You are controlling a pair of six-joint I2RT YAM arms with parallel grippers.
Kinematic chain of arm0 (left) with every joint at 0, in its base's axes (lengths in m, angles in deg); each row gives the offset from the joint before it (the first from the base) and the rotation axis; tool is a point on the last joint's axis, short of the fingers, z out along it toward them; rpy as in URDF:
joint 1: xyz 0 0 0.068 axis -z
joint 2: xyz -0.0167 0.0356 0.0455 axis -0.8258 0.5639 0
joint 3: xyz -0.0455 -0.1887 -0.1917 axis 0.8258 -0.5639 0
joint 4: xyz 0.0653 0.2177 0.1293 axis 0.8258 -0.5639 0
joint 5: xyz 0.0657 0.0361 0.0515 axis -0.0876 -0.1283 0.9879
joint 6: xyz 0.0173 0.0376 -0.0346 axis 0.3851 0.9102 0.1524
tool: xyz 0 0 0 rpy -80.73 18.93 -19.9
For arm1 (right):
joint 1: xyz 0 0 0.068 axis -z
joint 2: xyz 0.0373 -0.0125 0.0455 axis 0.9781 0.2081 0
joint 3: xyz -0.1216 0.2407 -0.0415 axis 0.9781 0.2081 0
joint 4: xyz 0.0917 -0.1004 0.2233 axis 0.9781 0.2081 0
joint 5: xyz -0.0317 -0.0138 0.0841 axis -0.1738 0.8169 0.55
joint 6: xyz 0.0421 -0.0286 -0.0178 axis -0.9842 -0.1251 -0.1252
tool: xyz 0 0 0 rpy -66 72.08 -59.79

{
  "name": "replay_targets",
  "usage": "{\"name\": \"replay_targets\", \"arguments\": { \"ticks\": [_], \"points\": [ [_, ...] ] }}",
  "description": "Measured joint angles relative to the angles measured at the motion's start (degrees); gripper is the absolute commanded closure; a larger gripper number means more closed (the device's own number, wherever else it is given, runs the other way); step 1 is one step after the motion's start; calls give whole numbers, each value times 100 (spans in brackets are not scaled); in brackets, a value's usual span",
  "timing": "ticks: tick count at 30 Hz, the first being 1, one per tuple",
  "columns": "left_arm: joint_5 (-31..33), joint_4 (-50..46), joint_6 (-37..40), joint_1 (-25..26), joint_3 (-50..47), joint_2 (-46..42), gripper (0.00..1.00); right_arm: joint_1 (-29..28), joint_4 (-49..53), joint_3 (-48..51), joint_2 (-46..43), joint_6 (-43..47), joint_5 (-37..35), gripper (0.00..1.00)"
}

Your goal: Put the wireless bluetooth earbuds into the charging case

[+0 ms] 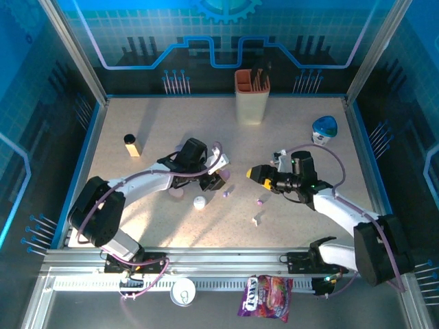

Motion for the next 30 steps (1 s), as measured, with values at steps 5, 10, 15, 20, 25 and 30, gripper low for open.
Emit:
{"name": "replay_targets", "arguments": {
  "ticks": [5, 10, 15, 20, 25, 30],
  "points": [
    [-385, 485, 446, 181, -238, -127, 68, -369, -127, -68, 435, -199, 505, 27],
    [-540, 555, 778, 332, -262, -142, 68, -645, -713, -87, 885, -553, 728, 35],
    [-535, 551, 918, 367, -262, -142, 67, -750, -1213, -127, 1187, -815, 863, 47],
    [-540, 551, 966, 426, -282, -142, 66, -785, -1510, -166, 1327, -964, 896, 54],
    [-525, 551, 1025, 463, -321, -142, 64, -793, -1587, -177, 1360, -1025, 931, 71],
    [-505, 697, 1010, 463, -450, -197, 48, -813, -1574, -175, 1357, -1043, 914, 85]
  ]
}}
